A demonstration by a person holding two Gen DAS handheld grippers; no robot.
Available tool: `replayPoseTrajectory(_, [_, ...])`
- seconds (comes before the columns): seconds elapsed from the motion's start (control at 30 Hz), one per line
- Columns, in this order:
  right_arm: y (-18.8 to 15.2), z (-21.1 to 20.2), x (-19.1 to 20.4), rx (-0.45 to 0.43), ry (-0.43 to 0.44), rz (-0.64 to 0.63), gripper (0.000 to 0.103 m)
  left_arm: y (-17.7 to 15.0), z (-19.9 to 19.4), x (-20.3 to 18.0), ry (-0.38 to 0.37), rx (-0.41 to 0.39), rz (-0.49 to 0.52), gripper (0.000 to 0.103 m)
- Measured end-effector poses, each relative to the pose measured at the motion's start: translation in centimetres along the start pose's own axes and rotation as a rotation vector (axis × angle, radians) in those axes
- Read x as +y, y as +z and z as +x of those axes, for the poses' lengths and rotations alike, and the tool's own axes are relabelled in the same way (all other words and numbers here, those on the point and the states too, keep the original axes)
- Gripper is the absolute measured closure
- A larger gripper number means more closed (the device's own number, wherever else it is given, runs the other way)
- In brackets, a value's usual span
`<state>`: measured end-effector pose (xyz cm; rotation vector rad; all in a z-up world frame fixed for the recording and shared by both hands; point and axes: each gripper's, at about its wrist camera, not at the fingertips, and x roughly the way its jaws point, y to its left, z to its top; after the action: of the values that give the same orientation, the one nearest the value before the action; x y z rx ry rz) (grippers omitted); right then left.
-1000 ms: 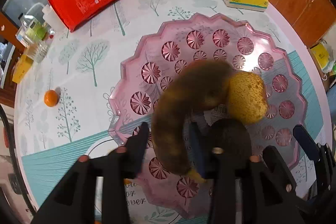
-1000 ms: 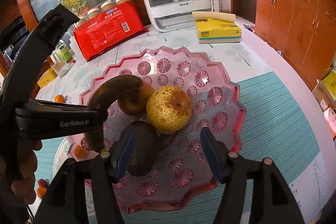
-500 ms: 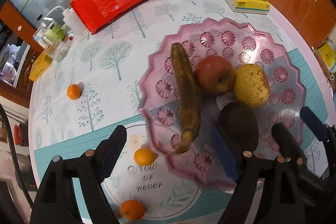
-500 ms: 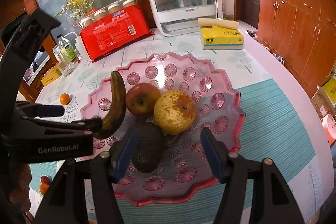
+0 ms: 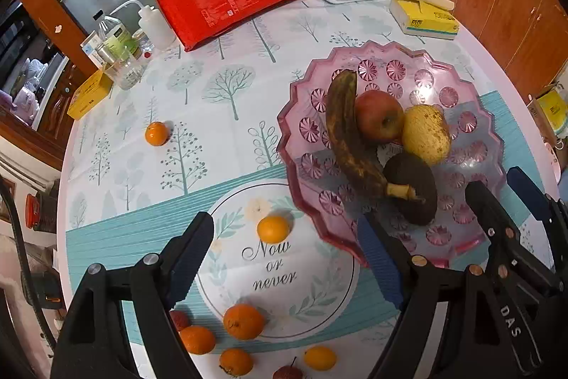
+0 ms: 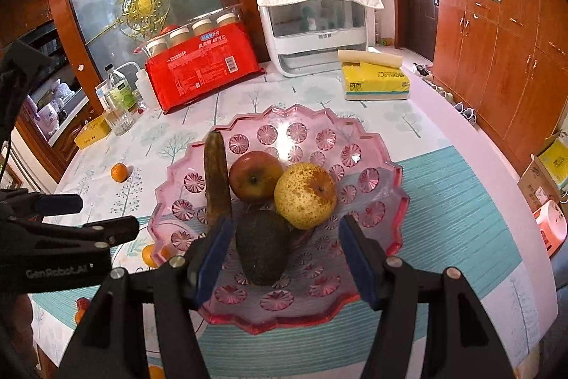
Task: Organize fruits
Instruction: 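Open both grippers to drop banana and avocado into the bowl, then withdraw, then lower the left gripper around a mandarin while the right gripper approaches another mandarin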
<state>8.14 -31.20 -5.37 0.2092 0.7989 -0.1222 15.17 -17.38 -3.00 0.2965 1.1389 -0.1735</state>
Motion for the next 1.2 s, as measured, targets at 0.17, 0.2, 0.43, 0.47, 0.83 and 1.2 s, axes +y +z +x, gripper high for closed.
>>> replayPoseTrajectory(0.17, [-0.3, -0.9, 0.3, -0.009, -0.009, 0.009, 0.04, -0.7, -1.8, 0.6, 0.001, -0.03, 0.01, 0.021])
replayPoseTrajectory(0.2, [-0.4, -1.2, 0.5, -0.014, -0.01, 0.008, 0.04, -0.8, -2.2, 0.7, 0.001, -0.038, 0.014, 0.021])
replayPoseTrajectory(0.43, [-0.4, -3.3, 2.5, -0.067, -0.035, -0.012, 0.04, -1.3, -6.0, 2.6, 0.016, -0.145, 0.054, 0.02])
replayPoseTrajectory(0.47, [-0.3, -3.6, 2.9, -0.077, -0.043, -0.014, 0.04, -1.5, -6.6, 3.1, 0.015, -0.163, 0.057, 0.02])
replayPoseTrajectory(0.83, [0.2, -7.1, 10.7, -0.17, -0.11, -0.073, 0.04, -3.4, -10.5, 12.5, -0.014, -0.274, 0.048, 0.019])
replayPoseTrajectory(1.2, [4.2, -10.5, 18.6, -0.227, -0.067, -0.176, 0.04, -2.6, -12.9, 24.1, 0.052, -0.36, 0.002, 0.019])
